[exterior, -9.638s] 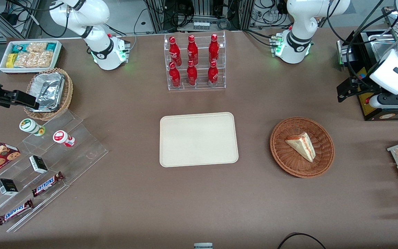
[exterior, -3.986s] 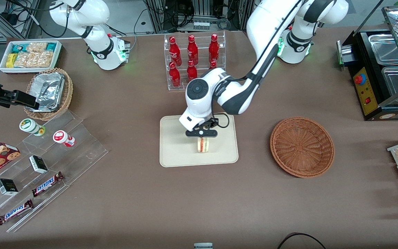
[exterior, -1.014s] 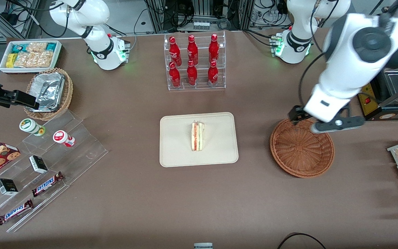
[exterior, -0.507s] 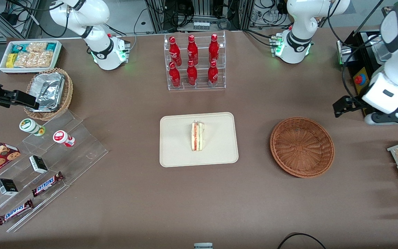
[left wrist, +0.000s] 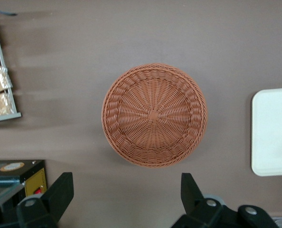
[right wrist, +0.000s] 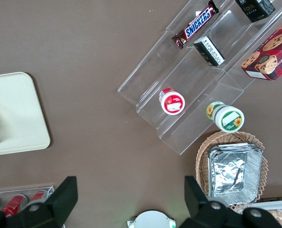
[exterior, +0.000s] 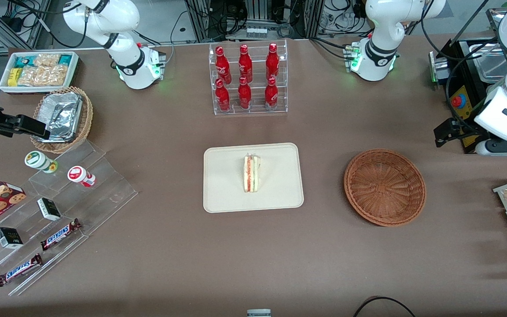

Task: Place sandwich from basket to tray

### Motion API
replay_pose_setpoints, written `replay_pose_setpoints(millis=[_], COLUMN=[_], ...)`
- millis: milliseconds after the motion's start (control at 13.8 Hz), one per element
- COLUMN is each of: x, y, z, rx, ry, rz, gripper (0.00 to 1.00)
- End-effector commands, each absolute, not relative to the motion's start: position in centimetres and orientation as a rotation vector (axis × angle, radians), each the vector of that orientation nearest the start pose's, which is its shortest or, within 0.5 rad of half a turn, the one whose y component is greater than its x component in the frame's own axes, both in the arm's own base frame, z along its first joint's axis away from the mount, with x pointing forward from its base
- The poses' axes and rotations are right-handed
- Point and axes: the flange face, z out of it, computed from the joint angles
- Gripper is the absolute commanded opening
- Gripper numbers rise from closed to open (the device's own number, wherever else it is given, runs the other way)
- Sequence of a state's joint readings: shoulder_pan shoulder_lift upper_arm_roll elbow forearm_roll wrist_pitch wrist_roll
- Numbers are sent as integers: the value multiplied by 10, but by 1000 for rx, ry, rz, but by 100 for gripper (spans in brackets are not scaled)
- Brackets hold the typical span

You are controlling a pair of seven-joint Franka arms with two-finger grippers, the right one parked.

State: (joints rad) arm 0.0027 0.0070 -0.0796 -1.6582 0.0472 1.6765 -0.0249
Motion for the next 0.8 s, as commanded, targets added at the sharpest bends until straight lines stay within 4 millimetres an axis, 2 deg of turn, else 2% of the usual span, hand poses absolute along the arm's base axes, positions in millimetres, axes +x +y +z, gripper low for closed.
replay_pose_setpoints(millis=[0, 362, 507, 725], x=[548, 548, 546, 545], y=[-38, -38, -43, -40], z=[607, 625, 627, 628], rx=[-3099, -3103, -3102, -3105], ry=[203, 155, 164, 121], rz=[-8, -6, 5, 14], gripper=[100, 100, 100, 100])
